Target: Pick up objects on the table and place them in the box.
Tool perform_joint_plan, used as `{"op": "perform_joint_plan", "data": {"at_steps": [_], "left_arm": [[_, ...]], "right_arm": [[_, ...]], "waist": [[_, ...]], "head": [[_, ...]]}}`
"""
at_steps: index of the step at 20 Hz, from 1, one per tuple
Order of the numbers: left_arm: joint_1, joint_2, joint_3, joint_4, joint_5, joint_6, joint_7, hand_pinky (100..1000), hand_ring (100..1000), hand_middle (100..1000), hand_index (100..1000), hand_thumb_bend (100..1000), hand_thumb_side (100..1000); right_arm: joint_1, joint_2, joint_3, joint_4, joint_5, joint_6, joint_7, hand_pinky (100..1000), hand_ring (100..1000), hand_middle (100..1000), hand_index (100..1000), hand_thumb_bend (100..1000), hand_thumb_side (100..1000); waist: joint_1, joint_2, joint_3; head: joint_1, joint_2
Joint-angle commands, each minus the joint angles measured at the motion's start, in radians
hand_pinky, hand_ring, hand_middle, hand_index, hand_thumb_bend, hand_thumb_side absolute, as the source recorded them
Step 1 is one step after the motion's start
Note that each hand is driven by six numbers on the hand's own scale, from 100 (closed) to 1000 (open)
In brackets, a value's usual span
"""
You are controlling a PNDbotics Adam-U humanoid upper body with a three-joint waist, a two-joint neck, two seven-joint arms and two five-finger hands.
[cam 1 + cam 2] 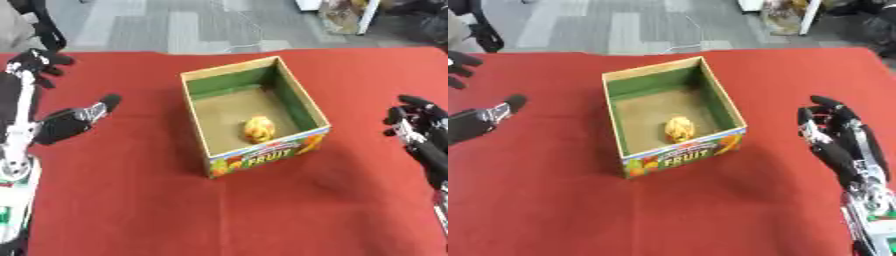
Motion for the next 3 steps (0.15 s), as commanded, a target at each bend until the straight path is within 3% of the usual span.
{"op": "perform_joint_plan", "data": {"at_steps": [1, 3], "left_arm": [[0.005, -0.002, 0.022, -0.046, 0.058, 0.034, -0.006, 533, 617, 645, 695, 743, 549], [0.011, -0.007, 0.03, -0.051, 0.098, 0.039, -0.01, 532, 622, 650, 695, 744, 547]], "right_arm": [[-0.01, -0.028, -0.008, -0.022, -0.011, 0.0, -0.004, 557, 634, 623, 809, 257, 416], [-0.01, -0.028, -0.006, -0.022, -0.011, 0.0, -0.003, 557, 634, 624, 809, 250, 424]], "waist": [[0.0, -0.013, 0.002], [0.0, -0.013, 0.004]], "head": [[-0.007, 0.003], [-0.007, 0.003]]}}
